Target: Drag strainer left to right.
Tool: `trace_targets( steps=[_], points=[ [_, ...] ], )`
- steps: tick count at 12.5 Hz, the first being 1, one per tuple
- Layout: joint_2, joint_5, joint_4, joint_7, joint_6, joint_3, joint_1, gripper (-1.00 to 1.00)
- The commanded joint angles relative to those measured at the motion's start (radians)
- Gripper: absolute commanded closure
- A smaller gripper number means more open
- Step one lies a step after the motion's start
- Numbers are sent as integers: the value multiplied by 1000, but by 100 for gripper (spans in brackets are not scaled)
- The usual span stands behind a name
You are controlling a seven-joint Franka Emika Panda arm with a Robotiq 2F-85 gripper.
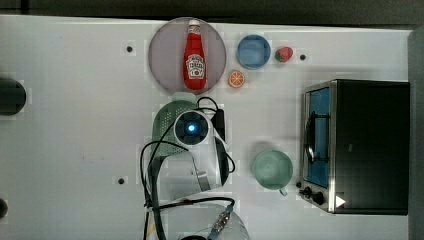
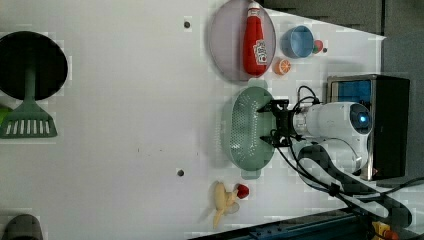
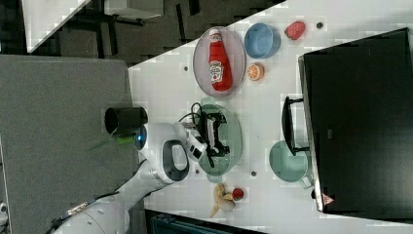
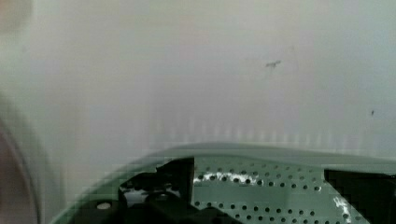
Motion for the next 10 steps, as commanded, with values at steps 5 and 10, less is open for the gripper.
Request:
trace_targets(
  steps=[5, 10],
  points=[
    [-5, 21, -6, -171, 5, -114, -49, -100],
    [-5, 21, -4, -200, 6, -162, -55, -100]
  ],
)
